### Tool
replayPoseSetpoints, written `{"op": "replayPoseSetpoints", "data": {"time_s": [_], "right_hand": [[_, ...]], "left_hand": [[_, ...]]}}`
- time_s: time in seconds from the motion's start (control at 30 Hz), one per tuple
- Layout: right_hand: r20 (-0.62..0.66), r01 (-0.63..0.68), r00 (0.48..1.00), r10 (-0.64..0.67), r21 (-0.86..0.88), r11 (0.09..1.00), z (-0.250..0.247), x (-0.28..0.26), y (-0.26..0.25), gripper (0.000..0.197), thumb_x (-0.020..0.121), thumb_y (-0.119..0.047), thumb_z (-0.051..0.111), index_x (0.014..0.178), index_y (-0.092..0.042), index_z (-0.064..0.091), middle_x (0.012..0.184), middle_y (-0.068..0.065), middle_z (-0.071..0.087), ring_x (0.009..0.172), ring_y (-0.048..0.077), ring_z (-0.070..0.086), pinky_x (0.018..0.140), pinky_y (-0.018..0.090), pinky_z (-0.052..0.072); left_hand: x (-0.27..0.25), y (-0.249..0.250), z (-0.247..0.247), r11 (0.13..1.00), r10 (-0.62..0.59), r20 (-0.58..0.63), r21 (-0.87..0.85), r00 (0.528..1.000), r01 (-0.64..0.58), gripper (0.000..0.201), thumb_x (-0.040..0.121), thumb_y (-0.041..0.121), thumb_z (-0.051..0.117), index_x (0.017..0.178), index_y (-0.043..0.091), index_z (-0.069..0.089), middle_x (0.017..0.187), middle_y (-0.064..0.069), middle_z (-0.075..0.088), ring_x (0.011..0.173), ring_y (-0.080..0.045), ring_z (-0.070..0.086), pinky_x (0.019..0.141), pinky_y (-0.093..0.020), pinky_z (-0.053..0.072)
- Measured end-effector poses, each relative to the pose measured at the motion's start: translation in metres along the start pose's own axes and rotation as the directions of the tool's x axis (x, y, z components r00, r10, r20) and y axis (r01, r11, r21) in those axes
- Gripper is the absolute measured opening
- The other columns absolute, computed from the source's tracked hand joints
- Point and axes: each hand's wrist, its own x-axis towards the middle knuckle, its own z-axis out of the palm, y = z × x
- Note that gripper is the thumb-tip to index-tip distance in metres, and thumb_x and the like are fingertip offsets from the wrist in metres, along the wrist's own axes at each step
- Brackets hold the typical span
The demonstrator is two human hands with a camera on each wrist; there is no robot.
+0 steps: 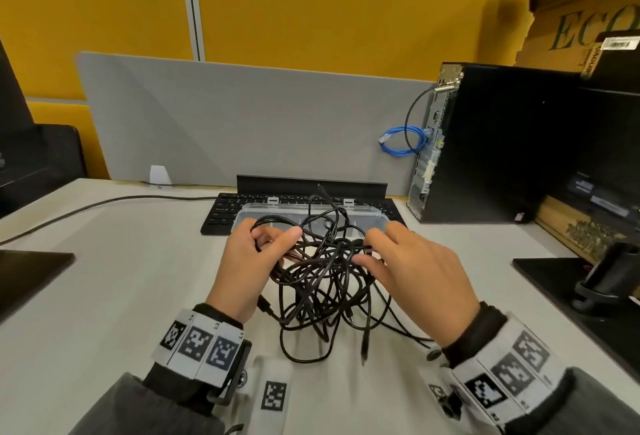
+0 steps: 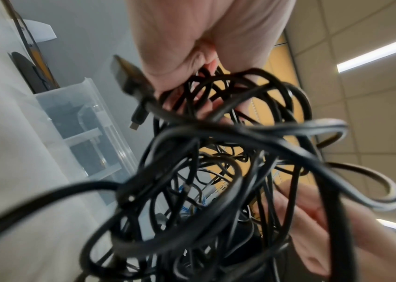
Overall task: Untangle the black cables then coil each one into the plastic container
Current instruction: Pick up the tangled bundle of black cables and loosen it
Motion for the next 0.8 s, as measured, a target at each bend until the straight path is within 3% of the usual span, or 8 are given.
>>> {"op": "replayPoseSetpoints", "data": {"time_s": [0.07,0.17,0.23,0.37,0.53,0.67,0.73,0.8], "right_hand": [[-0.050,0.065,0.997,-0.065,-0.002,0.998,-0.002,0.002,0.004,0.031,0.091,-0.043,0.040,0.072,-0.022,0.054,0.057,-0.006,0.044,0.043,0.014,0.029,0.041,0.015,0.004],[-0.070,0.043,0.997,-0.022,0.308,0.951,0.004,0.001,0.011,0.033,0.090,-0.052,0.031,0.075,-0.026,0.045,0.050,-0.007,0.041,0.046,0.010,0.037,0.040,0.022,0.027],[-0.107,0.008,0.992,0.070,0.601,0.799,0.006,0.002,0.013,0.037,0.090,-0.051,0.039,0.071,-0.022,0.047,0.051,-0.002,0.044,0.050,0.013,0.042,0.050,0.030,0.038],[-0.109,-0.070,0.948,0.297,0.843,0.533,0.003,0.005,0.013,0.035,0.096,-0.029,0.049,0.062,-0.019,0.046,0.053,-0.011,0.039,0.052,0.004,0.036,0.051,0.012,0.029],[0.161,-0.144,0.656,0.738,0.986,-0.087,-0.014,0.014,0.071,0.029,0.089,-0.015,0.041,0.060,-0.021,0.040,0.039,-0.008,0.032,0.033,0.003,0.026,0.035,0.011,0.023],[0.058,-0.331,0.736,0.674,0.900,0.284,-0.019,0.001,0.116,0.026,0.089,-0.015,0.044,0.064,-0.021,0.048,0.048,-0.009,0.040,0.042,0.009,0.033,0.045,0.022,0.025],[0.066,-0.464,0.848,0.526,0.571,0.677,-0.004,-0.011,0.128,0.019,0.093,-0.015,0.044,0.080,-0.012,0.058,0.070,0.004,0.055,0.059,0.018,0.044,0.055,0.029,0.033],[0.184,-0.518,0.853,0.489,0.175,0.837,0.009,-0.021,0.136,0.027,0.096,-0.027,0.037,0.107,-0.011,0.058,0.095,0.014,0.064,0.080,0.028,0.056,0.069,0.037,0.045]], "left_hand": [[0.000,0.002,0.001,1.000,-0.002,0.030,0.002,1.000,0.002,0.023,0.087,0.019,0.060,0.074,0.013,0.042,0.057,0.011,0.050,0.051,-0.004,0.054,0.052,-0.018,0.046],[-0.002,0.005,-0.001,1.000,0.000,0.096,-0.008,0.995,0.001,0.021,0.093,0.025,0.049,0.087,0.005,0.046,0.063,0.004,0.057,0.050,-0.009,0.057,0.049,-0.025,0.050],[-0.002,0.007,-0.003,1.000,-0.003,0.126,0.014,0.992,0.001,0.026,0.095,0.028,0.045,0.089,0.003,0.046,0.063,0.002,0.059,0.050,-0.012,0.058,0.047,-0.026,0.051],[-0.004,0.009,-0.002,0.995,-0.057,0.245,-0.072,0.968,0.076,0.021,0.092,0.026,0.046,0.083,0.007,0.042,0.066,-0.002,0.057,0.053,-0.013,0.054,0.051,-0.023,0.049],[0.004,0.005,-0.019,1.000,-0.021,0.133,0.006,0.991,0.020,0.025,0.087,0.016,0.061,0.077,0.014,0.039,0.067,0.001,0.039,0.059,-0.012,0.042,0.062,-0.035,0.044],[0.011,0.003,-0.032,0.994,-0.069,0.099,-0.083,0.993,0.078,0.021,0.081,0.015,0.066,0.083,0.011,0.045,0.069,0.000,0.041,0.061,-0.011,0.041,0.066,-0.034,0.041],[0.011,0.001,-0.031,0.981,-0.098,0.118,-0.155,0.988,0.116,0.024,0.076,0.015,0.069,0.085,0.011,0.047,0.068,0.001,0.041,0.063,-0.013,0.040,0.066,-0.031,0.038],[0.011,0.001,-0.030,0.967,-0.109,0.116,-0.218,0.987,0.132,0.019,0.078,0.010,0.065,0.080,0.014,0.046,0.065,0.002,0.039,0.060,-0.011,0.037,0.062,-0.028,0.036]]}}
